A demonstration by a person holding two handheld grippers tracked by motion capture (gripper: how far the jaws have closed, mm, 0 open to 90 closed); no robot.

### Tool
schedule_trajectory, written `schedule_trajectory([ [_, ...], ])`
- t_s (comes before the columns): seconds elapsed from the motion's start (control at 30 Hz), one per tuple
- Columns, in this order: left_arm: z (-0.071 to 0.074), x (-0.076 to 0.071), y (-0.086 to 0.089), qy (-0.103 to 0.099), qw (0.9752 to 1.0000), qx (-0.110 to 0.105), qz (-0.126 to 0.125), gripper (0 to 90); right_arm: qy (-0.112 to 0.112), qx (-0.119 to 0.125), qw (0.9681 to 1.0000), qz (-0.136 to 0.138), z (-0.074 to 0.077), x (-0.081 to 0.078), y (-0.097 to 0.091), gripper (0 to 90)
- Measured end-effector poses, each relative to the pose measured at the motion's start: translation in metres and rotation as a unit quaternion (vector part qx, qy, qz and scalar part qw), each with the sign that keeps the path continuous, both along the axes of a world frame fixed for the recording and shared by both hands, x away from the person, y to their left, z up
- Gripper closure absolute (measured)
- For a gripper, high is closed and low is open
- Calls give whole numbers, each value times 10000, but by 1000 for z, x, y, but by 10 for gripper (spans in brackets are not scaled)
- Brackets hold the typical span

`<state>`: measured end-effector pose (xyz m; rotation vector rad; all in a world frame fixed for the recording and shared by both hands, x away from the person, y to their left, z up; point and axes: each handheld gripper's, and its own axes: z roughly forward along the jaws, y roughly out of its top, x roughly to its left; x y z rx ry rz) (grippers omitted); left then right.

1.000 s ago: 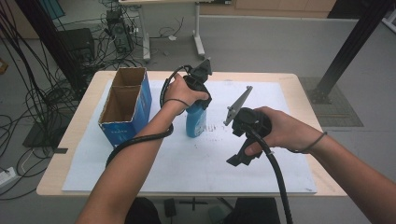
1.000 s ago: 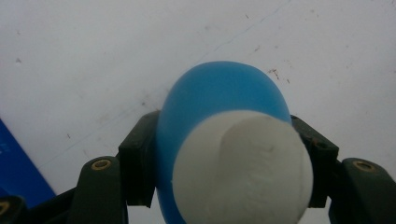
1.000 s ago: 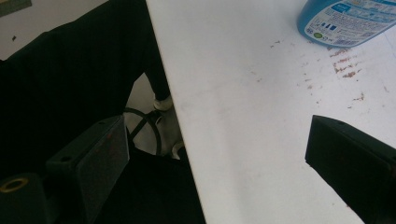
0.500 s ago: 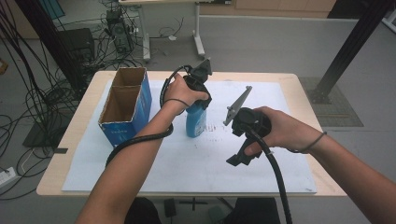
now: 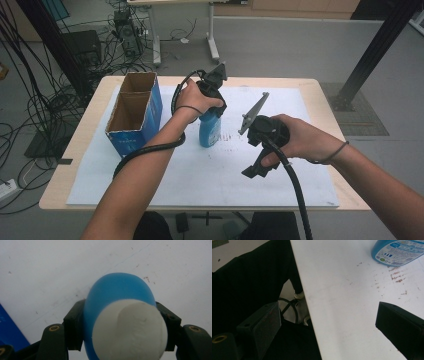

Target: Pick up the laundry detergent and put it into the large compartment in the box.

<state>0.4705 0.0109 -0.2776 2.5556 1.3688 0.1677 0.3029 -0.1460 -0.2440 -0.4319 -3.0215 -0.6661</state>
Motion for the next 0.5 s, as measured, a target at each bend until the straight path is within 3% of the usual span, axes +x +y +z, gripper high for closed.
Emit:
schedule_trajectory([
  [0.5,0,-1,0,-33,10000,13,-57,376,-2,27,10000,-7,0,0,-1,59],
])
